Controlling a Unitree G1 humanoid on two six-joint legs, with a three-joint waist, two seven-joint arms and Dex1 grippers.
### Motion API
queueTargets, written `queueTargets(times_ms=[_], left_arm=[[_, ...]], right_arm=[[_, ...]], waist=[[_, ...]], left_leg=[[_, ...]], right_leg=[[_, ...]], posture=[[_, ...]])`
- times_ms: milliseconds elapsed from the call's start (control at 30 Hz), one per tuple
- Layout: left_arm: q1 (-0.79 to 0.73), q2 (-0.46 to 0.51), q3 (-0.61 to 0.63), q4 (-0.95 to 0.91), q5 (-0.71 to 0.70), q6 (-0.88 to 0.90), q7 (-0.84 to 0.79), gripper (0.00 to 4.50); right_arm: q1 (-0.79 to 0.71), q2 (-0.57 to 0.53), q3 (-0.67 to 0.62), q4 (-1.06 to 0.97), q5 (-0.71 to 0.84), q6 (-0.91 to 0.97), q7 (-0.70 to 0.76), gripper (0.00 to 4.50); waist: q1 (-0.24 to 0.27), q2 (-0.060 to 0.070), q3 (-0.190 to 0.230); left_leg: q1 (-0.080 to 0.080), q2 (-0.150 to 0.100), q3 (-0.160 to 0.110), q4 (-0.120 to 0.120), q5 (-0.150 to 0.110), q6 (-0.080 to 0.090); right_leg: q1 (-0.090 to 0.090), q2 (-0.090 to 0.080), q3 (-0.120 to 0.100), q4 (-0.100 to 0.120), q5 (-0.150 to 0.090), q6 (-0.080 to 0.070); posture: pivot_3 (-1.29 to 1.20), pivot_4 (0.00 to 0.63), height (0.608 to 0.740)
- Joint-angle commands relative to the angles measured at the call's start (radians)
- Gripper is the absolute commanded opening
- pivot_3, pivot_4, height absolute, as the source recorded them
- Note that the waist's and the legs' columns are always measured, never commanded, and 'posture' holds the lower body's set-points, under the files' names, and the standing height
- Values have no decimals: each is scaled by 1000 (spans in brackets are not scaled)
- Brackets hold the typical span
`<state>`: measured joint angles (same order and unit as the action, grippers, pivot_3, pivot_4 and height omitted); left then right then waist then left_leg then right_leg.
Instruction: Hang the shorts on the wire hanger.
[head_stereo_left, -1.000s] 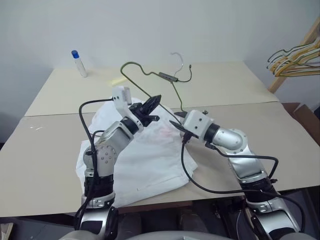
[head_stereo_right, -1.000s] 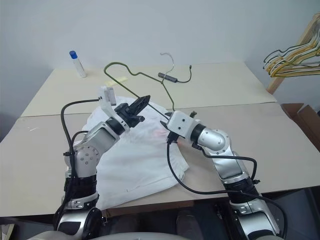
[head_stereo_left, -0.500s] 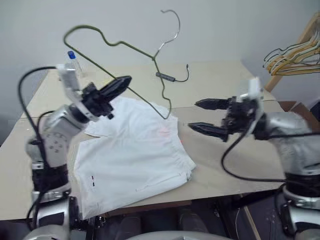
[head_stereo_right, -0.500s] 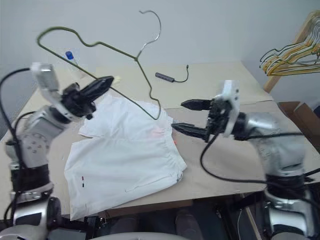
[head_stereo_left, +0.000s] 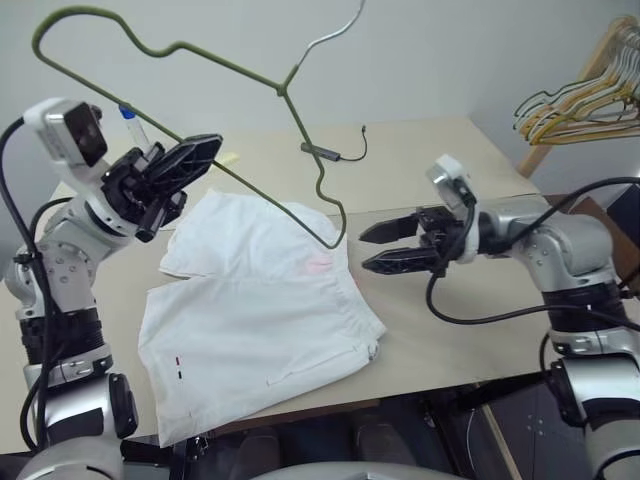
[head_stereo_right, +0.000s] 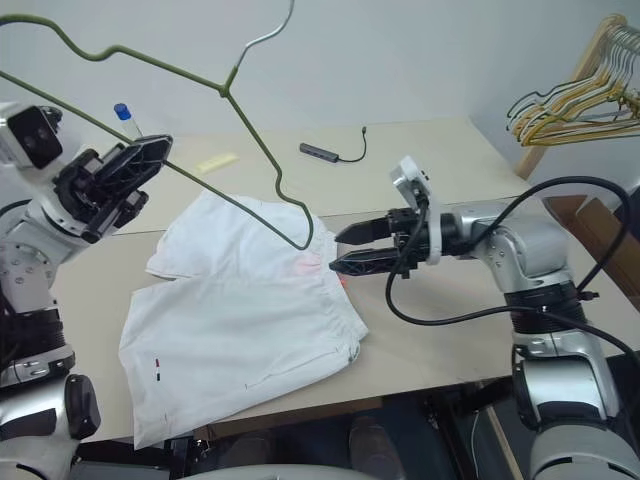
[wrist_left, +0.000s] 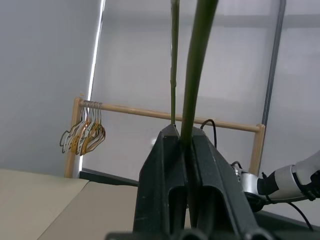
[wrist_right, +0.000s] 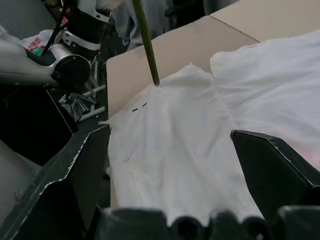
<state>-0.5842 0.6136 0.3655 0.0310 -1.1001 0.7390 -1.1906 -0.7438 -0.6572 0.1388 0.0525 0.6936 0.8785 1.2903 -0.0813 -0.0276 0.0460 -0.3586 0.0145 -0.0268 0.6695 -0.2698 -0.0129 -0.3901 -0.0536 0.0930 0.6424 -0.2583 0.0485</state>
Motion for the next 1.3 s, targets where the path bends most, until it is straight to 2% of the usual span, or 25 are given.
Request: queueTargets(times_ms=[33,300,667,833,900,1100,1300], left_arm=[[-31,-11,2,-6,1,-18,5,0],[3,-22,-15,-34,33,-41,-12,0],[31,-24,-12,-54,49,-70,-7,0],[34,-33,-14,-55,52,-77,-1,0],[35,-35,-13,-53,53,-81,-2,0],[44,-38,-20,-60,64,-94,-19,0],[61,-32,-29,-68,76,-98,-24,0]], right_arm=[[-42,27,-15,-5,-14,-11,-31,4478],[-92,94,7,-14,-15,36,-60,4478],[-138,131,49,2,-44,41,-48,4478],[-147,144,62,19,-60,39,-45,2908],[-142,145,71,16,-67,32,-42,2093],[-146,155,70,31,-76,35,-49,41],[-139,159,51,39,-83,33,-60,16]], waist=[[0,0,0],[-11,0,0],[-16,0,0],[-16,0,0],[-15,0,0],[-16,0,0],[-15,0,0]], left_leg=[[0,0,0,0,0,0],[-4,0,-1,2,0,0],[-10,0,-2,5,0,0],[-12,0,-3,6,0,0],[-12,-1,-3,6,0,0],[-12,0,-3,6,0,0],[-12,0,-3,6,0,0]], right_leg=[[0,0,0,0,0,0],[-3,-1,-1,1,1,0],[-11,-1,-1,5,1,0],[-13,-1,-2,6,2,-1],[-13,-1,-2,6,2,-1],[-13,-1,-2,6,2,-1],[-13,-1,-2,6,2,-1]], posture=[[-65,0,740],[-46,0,740],[-36,0,740],[-33,0,740],[-31,0,740],[-28,0,740],[-28,0,740]])
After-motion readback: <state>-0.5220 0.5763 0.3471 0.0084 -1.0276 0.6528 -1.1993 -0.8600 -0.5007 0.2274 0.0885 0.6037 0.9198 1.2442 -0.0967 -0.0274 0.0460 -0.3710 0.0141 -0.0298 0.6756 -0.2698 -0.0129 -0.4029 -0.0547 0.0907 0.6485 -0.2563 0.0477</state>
